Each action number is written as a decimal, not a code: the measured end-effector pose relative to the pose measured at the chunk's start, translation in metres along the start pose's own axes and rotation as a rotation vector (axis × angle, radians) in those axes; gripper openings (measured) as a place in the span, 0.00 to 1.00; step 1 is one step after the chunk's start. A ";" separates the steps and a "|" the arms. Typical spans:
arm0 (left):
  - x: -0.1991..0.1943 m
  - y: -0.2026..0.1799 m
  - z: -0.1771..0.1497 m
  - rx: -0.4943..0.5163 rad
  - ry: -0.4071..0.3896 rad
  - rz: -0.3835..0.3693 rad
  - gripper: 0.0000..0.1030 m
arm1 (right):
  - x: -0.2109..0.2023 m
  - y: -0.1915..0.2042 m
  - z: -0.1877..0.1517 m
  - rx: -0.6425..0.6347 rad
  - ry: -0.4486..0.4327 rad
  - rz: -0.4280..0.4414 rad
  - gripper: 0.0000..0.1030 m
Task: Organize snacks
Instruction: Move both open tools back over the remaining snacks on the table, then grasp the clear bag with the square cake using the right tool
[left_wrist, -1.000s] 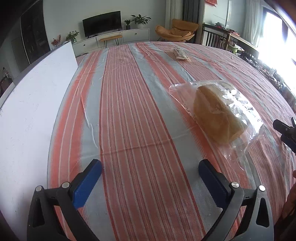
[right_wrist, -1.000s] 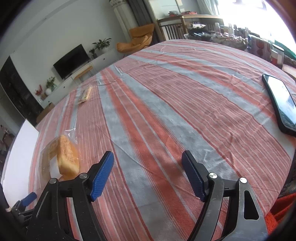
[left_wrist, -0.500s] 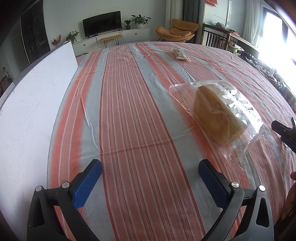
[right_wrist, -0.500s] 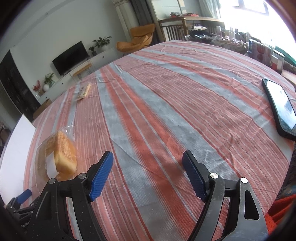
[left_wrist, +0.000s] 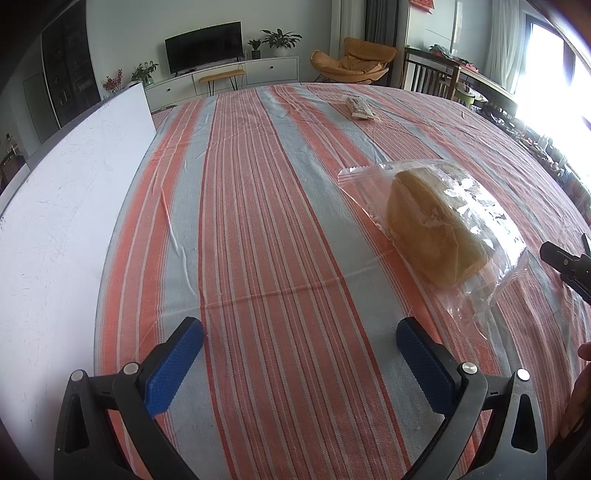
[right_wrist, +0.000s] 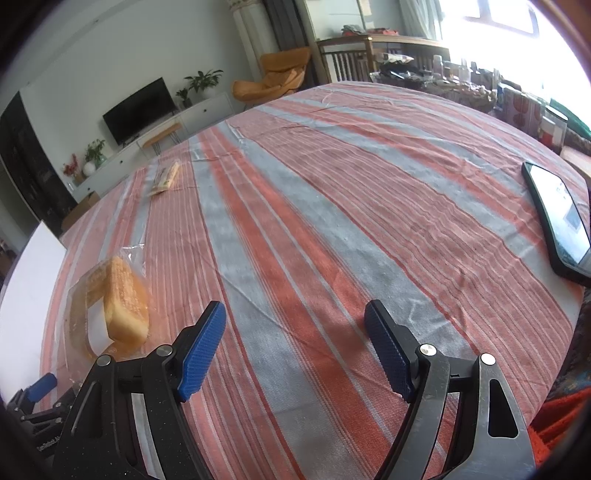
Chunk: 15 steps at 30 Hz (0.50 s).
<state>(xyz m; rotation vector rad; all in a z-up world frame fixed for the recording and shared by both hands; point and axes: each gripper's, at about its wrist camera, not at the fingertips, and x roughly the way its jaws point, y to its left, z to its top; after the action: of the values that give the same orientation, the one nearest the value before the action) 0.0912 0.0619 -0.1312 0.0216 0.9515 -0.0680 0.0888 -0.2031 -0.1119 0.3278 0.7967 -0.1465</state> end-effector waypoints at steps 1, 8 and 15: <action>0.000 0.000 0.000 0.000 0.000 0.000 1.00 | 0.000 0.000 0.000 -0.001 0.000 0.000 0.78; -0.005 0.005 -0.005 0.020 0.044 -0.006 1.00 | 0.000 0.000 0.000 -0.002 0.001 0.001 0.78; -0.013 0.018 -0.017 0.020 0.001 -0.015 1.00 | -0.038 0.014 0.014 -0.056 -0.100 0.227 0.79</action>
<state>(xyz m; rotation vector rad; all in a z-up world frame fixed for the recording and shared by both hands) 0.0714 0.0811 -0.1309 0.0332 0.9523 -0.0917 0.0759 -0.1950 -0.0721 0.3528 0.6585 0.0722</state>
